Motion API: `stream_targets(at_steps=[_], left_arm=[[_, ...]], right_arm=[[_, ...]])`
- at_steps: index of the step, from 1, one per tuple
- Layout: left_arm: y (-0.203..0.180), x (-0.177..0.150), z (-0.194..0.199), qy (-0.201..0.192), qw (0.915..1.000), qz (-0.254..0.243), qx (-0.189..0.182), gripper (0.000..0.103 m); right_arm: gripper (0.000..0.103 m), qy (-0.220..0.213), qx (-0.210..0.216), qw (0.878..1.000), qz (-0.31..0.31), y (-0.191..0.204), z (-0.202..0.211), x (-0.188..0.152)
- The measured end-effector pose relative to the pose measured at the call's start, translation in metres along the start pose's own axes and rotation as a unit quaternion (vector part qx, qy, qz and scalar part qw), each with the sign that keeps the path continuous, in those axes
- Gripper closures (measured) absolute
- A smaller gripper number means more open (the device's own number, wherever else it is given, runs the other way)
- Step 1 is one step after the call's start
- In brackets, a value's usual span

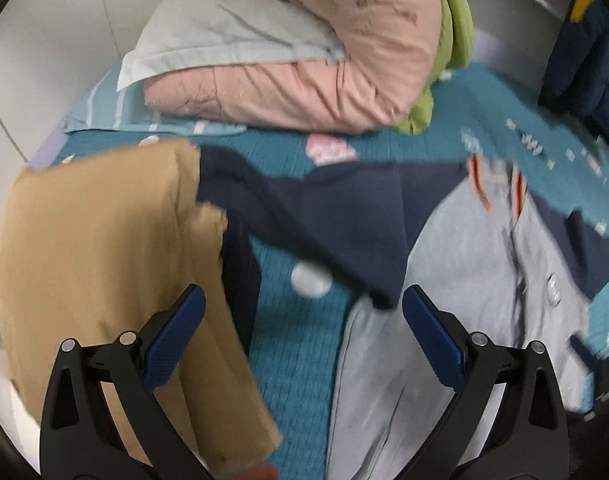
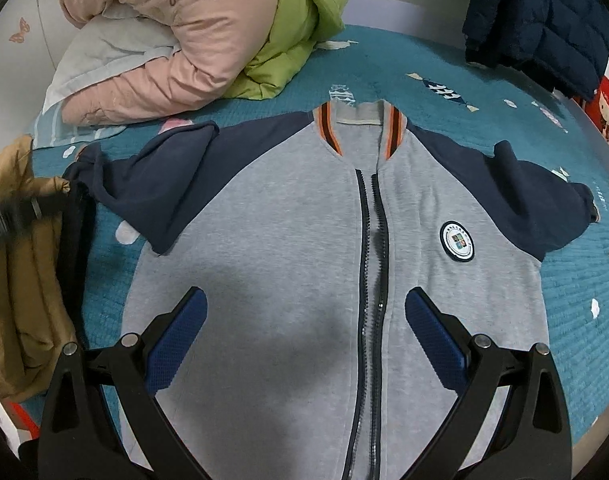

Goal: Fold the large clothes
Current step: 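Move both tools down toward the grey jacket's navy sleeves, then grasp one navy sleeve cuff with the left gripper while the right gripper grasps the other cuff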

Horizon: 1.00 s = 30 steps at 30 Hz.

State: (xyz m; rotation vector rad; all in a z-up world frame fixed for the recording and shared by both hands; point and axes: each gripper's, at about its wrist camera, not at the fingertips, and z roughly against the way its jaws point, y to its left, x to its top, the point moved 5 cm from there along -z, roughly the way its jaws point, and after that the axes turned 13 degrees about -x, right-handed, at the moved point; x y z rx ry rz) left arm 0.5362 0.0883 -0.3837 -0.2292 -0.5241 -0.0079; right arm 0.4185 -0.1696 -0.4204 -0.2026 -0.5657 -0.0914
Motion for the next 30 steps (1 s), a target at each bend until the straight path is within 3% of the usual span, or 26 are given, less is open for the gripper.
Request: stream_targets(at_steps=[6,8,10,13,15,16,19,21,24,28,30], left_arm=[[0.035,0.073,0.000,0.012,0.9954,0.057,-0.076,0.005],[0.058,0.099,-0.007,0.026,0.9866,0.107,-0.121,0.005],[0.083,0.120,-0.019,0.034,0.9796,0.143,-0.137,0.005],[0.118,0.143,-0.033,0.027,0.9774,0.183,-0.103,0.005],[0.133,0.153,-0.046,0.036,0.9709,0.207,-0.116,0.005],[0.141,0.155,-0.060,0.059,0.9683,0.215,-0.112,0.005],[0.160,0.149,-0.096,0.123,0.9626,0.235,-0.056,0.005],[0.166,0.142,-0.119,0.158,0.9519,0.259,-0.045,0.005],[0.172,0.133,-0.146,0.199,0.9451,0.259,-0.010,0.005],[0.181,0.117,-0.167,0.218,0.9373,0.271,0.020,0.005],[0.182,0.110,-0.173,0.224,0.9377,0.264,0.033,0.006]], right_arm=[[0.007,0.009,0.003,1.000,-0.012,-0.006,-0.021,0.001],[0.007,0.008,0.003,1.000,-0.012,-0.006,-0.027,0.004],[0.007,0.007,0.003,1.000,-0.013,-0.006,-0.035,0.010],[0.007,0.003,0.005,1.000,-0.016,-0.005,-0.043,0.020],[0.007,0.000,0.006,1.000,-0.015,-0.004,-0.048,0.025],[0.007,-0.001,0.006,1.000,-0.013,-0.004,-0.051,0.027],[0.007,0.001,0.005,1.000,-0.009,-0.002,-0.060,0.029],[0.007,0.005,0.004,1.000,-0.008,-0.001,-0.066,0.029],[0.007,0.010,0.004,1.000,-0.006,0.001,-0.075,0.027],[0.007,0.012,0.004,1.000,-0.005,0.002,-0.080,0.027],[0.007,0.012,0.003,1.000,-0.006,0.002,-0.082,0.027]])
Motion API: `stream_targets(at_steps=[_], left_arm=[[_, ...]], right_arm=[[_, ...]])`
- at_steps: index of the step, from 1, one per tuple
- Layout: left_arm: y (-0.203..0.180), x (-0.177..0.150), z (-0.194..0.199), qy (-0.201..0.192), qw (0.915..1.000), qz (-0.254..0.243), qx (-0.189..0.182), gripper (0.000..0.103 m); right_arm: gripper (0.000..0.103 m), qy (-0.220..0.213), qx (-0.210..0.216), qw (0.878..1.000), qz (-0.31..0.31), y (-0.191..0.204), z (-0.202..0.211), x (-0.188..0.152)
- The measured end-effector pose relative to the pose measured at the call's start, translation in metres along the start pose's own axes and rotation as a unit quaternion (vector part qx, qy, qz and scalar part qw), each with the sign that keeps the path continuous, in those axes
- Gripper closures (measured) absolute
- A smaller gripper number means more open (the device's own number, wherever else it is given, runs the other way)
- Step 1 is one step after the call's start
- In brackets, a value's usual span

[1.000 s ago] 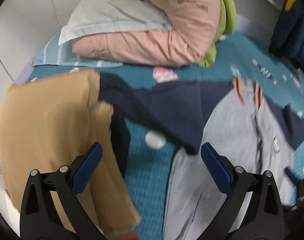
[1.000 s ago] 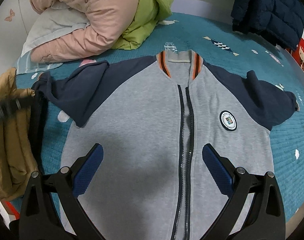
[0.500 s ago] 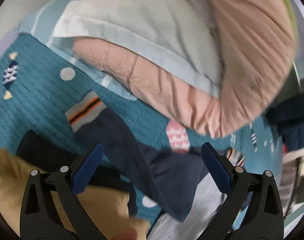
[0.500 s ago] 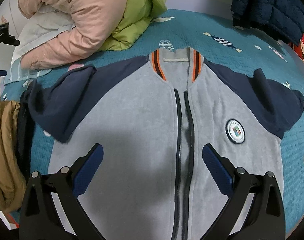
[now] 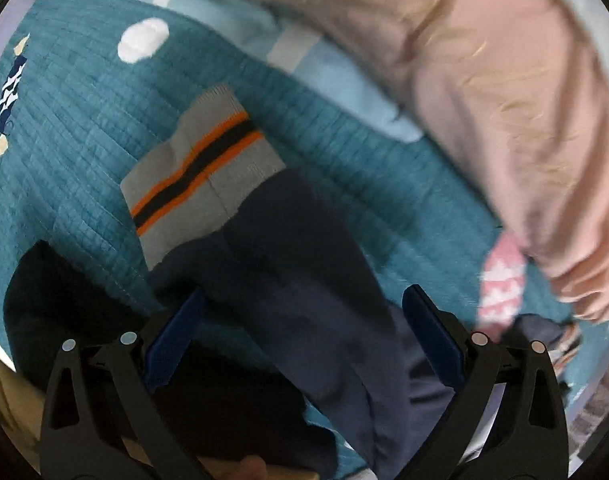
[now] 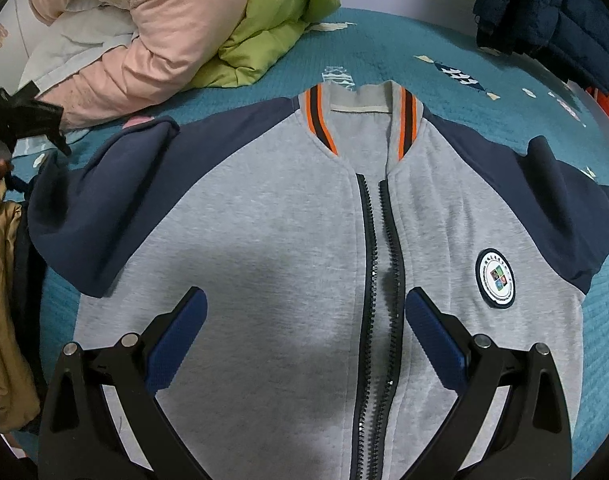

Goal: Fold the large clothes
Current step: 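Grasp one navy sleeve cuff with the left gripper while the right gripper grasps the other cuff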

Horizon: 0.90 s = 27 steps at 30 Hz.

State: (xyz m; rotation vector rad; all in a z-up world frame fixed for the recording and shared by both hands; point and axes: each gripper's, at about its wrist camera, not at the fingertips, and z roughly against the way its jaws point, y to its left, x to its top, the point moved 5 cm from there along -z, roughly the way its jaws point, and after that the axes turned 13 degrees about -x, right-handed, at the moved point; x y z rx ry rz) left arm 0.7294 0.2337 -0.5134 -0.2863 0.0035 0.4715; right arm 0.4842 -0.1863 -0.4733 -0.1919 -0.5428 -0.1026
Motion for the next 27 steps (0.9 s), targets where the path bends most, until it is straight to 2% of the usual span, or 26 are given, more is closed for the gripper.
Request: stream_targets(at_steps=[1,2,3,4,5,6,7,10,12,15,16,17,19,20,21,23,25,27], left_arm=[[0.001,-0.001,0.001,-0.013,0.9999,-0.003,0.007,0.013],[0.002,-0.002,0.003,-0.023,0.9996,-0.003,0.016,0.029],[0.003,-0.003,0.008,-0.030,0.9990,-0.006,0.032,0.036],[0.003,-0.005,0.011,-0.036,0.9987,-0.016,0.031,0.045],[0.002,-0.006,0.015,-0.042,0.9983,-0.027,0.029,0.061],[0.001,-0.009,0.023,-0.056,0.9976,-0.035,0.022,0.072],[-0.001,-0.011,0.031,-0.068,0.9967,-0.044,0.013,0.091],[-0.011,-0.022,0.055,-0.107,0.9906,-0.085,-0.001,0.093],[-0.016,-0.035,0.078,-0.143,0.9840,-0.102,-0.030,0.093],[-0.020,-0.055,0.114,-0.190,0.9720,-0.124,-0.063,0.094],[-0.020,-0.064,0.130,-0.211,0.9655,-0.128,-0.083,0.094],[-0.024,-0.074,0.148,-0.233,0.9568,-0.143,-0.100,0.094],[-0.038,-0.086,0.178,-0.268,0.9406,-0.169,-0.121,0.094],[-0.046,-0.093,0.195,-0.287,0.9299,-0.186,-0.136,0.094],[-0.049,-0.104,0.207,-0.303,0.9199,-0.199,-0.151,0.094],[-0.068,-0.117,0.225,-0.317,0.9054,-0.229,-0.165,0.094],[-0.093,-0.136,0.237,-0.325,0.8920,-0.263,-0.173,0.094],[-0.122,-0.154,0.238,-0.321,0.8834,-0.285,-0.187,0.094]], right_arm=[[0.007,0.000,0.000,1.000,-0.001,0.000,0.000,0.000],[0.007,-0.001,0.000,1.000,-0.001,0.000,0.000,0.001],[0.007,-0.003,0.001,1.000,-0.002,0.000,0.001,0.003],[0.007,-0.006,0.002,1.000,-0.003,0.001,0.001,0.004],[0.007,-0.010,0.003,1.000,-0.004,0.002,0.003,0.006],[0.007,-0.015,0.005,1.000,-0.006,0.003,0.003,0.008],[0.007,-0.020,0.009,1.000,-0.007,0.004,0.004,0.010],[0.007,-0.031,0.032,0.999,-0.007,0.015,0.005,0.016],[0.007,-0.037,0.047,0.998,-0.002,0.025,0.005,0.019],[0.021,-0.042,0.059,0.997,0.022,0.047,0.004,0.023],[0.033,-0.038,0.070,0.996,0.031,0.058,0.002,0.024],[0.038,-0.038,0.079,0.996,0.034,0.064,0.003,0.024],[0.059,-0.044,0.096,0.993,0.046,0.082,0.003,0.025],[0.066,-0.043,0.108,0.992,0.050,0.089,0.002,0.025],[0.068,-0.036,0.130,0.989,0.055,0.099,-0.001,0.024],[0.075,-0.007,0.168,0.984,0.061,0.116,-0.014,0.019],[0.075,0.013,0.170,0.983,0.073,0.128,-0.031,0.015],[0.075,0.014,0.190,0.979,0.066,0.126,-0.031,0.020]])
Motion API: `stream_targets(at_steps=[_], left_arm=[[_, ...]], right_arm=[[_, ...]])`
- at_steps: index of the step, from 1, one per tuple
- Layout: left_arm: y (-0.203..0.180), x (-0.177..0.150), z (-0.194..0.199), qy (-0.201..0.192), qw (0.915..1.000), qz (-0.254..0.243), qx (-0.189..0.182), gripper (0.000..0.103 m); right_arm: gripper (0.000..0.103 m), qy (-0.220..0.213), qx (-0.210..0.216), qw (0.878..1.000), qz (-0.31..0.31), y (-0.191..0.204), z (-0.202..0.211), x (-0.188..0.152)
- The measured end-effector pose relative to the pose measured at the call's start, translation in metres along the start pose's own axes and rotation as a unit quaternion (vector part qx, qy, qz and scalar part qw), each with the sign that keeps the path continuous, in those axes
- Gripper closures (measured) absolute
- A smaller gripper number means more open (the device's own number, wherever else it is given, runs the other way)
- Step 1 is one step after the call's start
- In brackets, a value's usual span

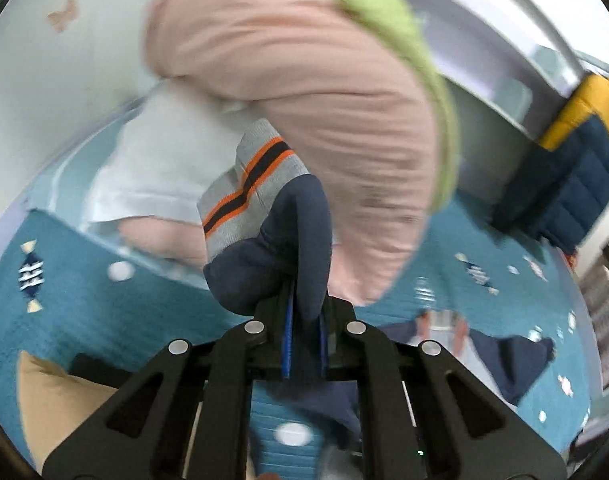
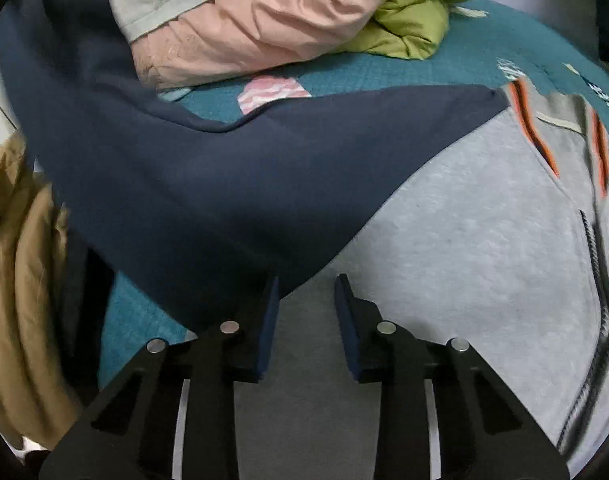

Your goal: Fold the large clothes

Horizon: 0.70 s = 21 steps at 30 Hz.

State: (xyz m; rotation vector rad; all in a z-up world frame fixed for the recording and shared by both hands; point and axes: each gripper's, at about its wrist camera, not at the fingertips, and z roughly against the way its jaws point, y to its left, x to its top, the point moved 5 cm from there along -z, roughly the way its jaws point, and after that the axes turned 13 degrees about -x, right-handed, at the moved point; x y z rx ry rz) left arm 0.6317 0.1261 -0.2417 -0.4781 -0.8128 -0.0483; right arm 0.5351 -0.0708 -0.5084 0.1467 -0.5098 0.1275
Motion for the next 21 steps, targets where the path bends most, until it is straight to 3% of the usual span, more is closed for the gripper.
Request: stream_targets(at_steps=[3,5,8,13,17,21], left_arm=[[-0.057,-0.007,-0.012,-0.001,0.9989,-0.040,-0.024,0.094],[-0.101,-0.019,-0.026,-0.001,0.9963,-0.067,-0.052,0.094],[-0.156,-0.049,-0.065,0.021,0.9917,-0.089,-0.090,0.094],[-0.234,-0.124,-0.151,0.076,0.9826,-0.114,-0.126,0.094],[-0.270,-0.192,-0.218,0.117,0.9765,-0.138,-0.116,0.094],[-0.285,-0.249,-0.262,0.160,0.9682,-0.172,-0.086,0.091]], right_arm=[[0.076,-0.010,0.047,0.998,-0.048,-0.032,0.027,0.000],[0.075,-0.035,0.035,0.997,-0.065,-0.068,0.053,-0.004],[0.075,-0.064,-0.008,0.993,-0.100,-0.145,0.093,-0.024],[0.073,-0.093,-0.138,0.973,-0.157,-0.276,0.144,-0.067],[0.073,-0.088,-0.182,0.947,-0.248,-0.359,0.154,-0.104],[0.072,-0.074,-0.174,0.935,-0.300,-0.399,0.144,-0.118]])
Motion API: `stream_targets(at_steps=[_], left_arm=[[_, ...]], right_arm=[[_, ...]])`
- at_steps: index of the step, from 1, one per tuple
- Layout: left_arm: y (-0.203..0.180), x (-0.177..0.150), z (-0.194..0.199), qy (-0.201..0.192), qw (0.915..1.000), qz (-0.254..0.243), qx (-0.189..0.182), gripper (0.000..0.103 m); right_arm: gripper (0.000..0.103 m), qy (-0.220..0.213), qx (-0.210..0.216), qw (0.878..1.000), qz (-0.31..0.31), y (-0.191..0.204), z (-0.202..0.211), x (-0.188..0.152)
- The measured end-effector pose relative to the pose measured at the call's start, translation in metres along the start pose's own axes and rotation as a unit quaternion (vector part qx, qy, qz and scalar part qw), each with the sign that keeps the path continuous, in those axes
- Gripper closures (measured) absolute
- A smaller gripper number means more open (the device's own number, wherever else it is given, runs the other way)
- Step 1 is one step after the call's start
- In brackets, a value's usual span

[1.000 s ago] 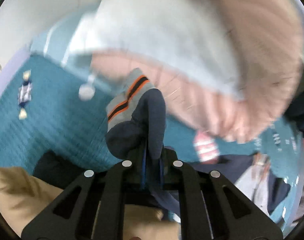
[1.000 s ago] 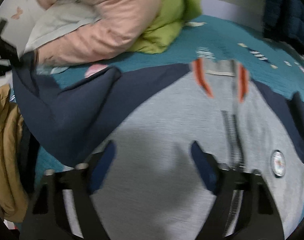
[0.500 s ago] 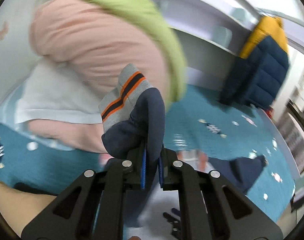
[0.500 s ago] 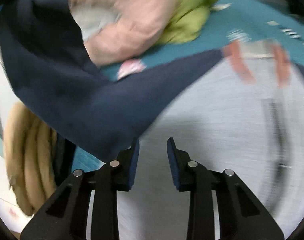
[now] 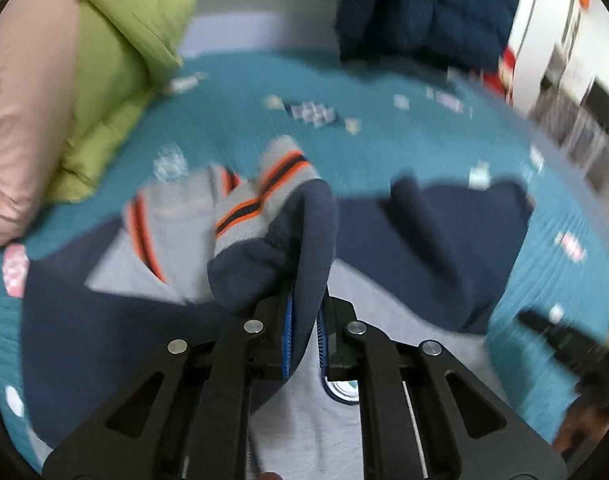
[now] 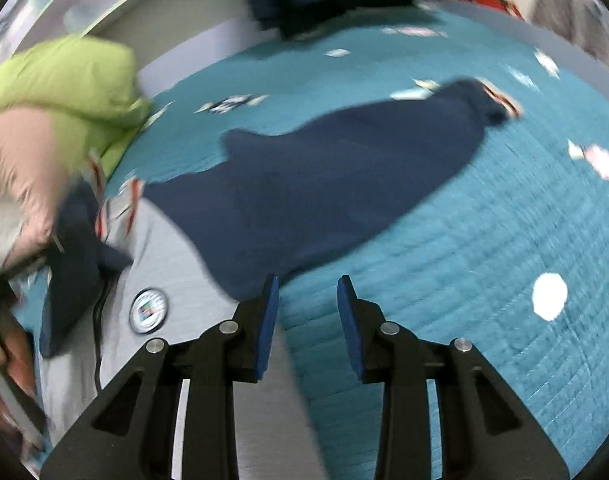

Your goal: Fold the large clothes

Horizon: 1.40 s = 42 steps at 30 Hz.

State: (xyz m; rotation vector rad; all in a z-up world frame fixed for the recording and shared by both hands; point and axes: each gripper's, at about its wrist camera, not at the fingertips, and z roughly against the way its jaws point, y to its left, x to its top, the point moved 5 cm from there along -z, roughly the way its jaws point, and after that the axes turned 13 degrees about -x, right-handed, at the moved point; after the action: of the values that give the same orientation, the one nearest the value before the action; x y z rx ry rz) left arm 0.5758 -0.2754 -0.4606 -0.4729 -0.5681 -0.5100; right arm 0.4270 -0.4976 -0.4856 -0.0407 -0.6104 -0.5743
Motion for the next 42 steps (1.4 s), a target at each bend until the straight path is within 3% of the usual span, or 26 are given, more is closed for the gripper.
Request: stream_targets(at_steps=[1,2,5,11,14,18,24,35,36,37,42], left_arm=[[-0.003,-0.007,-0.008,0.009,0.9999,0.007,-0.003,0.085],[-0.006,-0.012,-0.012,0.011,0.9998,0.014,-0.010,0.071],[-0.015,-0.015,-0.013,-0.003,0.9978,0.047,-0.047,0.040],[-0.029,-0.016,-0.018,-0.001,0.9962,0.056,-0.066,0.038],[-0.033,-0.010,-0.007,-0.019,0.9955,0.063,-0.069,0.029],[-0.050,-0.004,-0.003,-0.026,0.9929,0.043,-0.107,0.021],[-0.044,-0.010,-0.033,0.025,0.9983,0.042,-0.031,0.021],[-0.043,-0.023,-0.079,0.076,0.9970,0.008,0.013,0.020],[-0.042,-0.026,-0.082,0.080,0.9967,0.004,0.016,0.020],[-0.041,-0.027,-0.083,0.082,0.9965,0.002,0.016,0.020],[-0.038,-0.024,-0.076,0.063,0.9978,0.015,-0.010,0.018]], right_arm=[[0.070,0.001,0.001,1.000,-0.003,-0.005,0.002,0.001],[0.070,0.001,0.000,1.000,-0.006,-0.009,0.000,0.003],[0.067,0.006,0.002,1.000,-0.017,-0.020,-0.002,0.007],[0.064,0.008,0.006,0.998,-0.068,-0.070,0.004,0.012],[0.060,0.008,0.011,0.993,-0.116,-0.091,0.002,0.021],[0.057,-0.002,0.011,0.984,-0.178,-0.122,-0.005,0.040],[0.057,0.009,0.002,0.976,-0.219,-0.157,-0.042,0.078],[0.056,-0.002,-0.003,0.971,-0.239,-0.168,-0.093,0.126],[0.069,-0.003,0.009,0.973,-0.230,-0.165,-0.094,0.130],[0.093,-0.004,0.016,0.975,-0.223,-0.162,-0.093,0.133],[0.096,-0.085,0.035,0.978,-0.189,-0.147,-0.041,0.147]])
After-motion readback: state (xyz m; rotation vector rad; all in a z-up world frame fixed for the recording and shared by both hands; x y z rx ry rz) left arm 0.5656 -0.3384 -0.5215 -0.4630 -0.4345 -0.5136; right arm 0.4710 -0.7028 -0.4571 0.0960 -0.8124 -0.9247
